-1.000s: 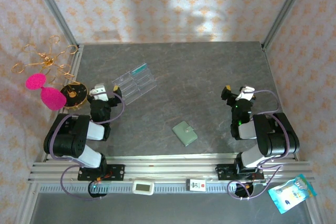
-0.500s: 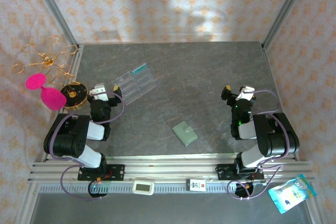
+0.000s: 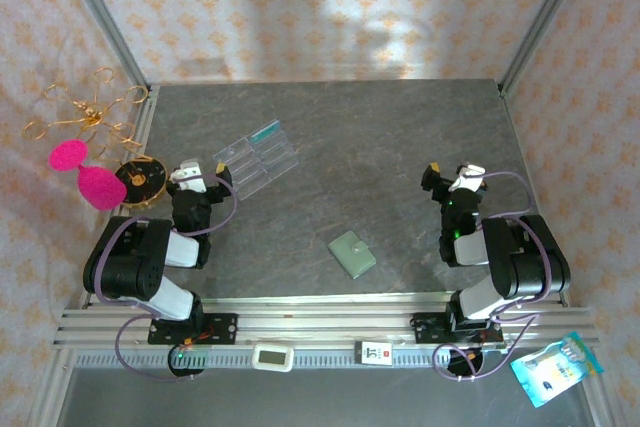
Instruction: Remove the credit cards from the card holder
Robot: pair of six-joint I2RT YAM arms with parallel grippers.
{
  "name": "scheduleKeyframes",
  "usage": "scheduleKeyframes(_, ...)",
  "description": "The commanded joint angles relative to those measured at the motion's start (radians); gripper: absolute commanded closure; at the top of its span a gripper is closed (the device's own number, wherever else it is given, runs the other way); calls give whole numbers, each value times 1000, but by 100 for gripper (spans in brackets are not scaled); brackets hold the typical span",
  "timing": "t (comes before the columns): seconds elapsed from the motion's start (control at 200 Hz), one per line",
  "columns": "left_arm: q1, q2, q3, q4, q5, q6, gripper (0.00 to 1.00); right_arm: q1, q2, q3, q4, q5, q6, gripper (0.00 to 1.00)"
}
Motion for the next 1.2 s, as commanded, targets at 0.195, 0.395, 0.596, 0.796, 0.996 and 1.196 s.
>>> scheduleKeyframes(0.195, 6, 10, 16, 44, -2, 18, 1, -5, 6, 17, 32, 13, -19, 0)
scheduleKeyframes(0.395, 7, 10, 16, 44, -2, 18, 1, -5, 6, 18, 32, 13, -19, 0)
scheduleKeyframes(0.596, 1, 0, 15, 44, -31, 18, 1, -6, -1, 15, 41, 19, -14, 0)
scheduleKeyframes(0.796, -178, -194, 117, -261, -283, 130, 1, -5, -209, 144, -367, 94, 70, 0)
scheduleKeyframes(0.996, -245, -322, 123, -299, -347, -6, 1, 65, -311, 182, -450, 255, 120, 0)
scheduleKeyframes(1.196, -291, -453, 87, -244, -331, -88, 1, 4, -247, 318, -731, 169, 603, 0)
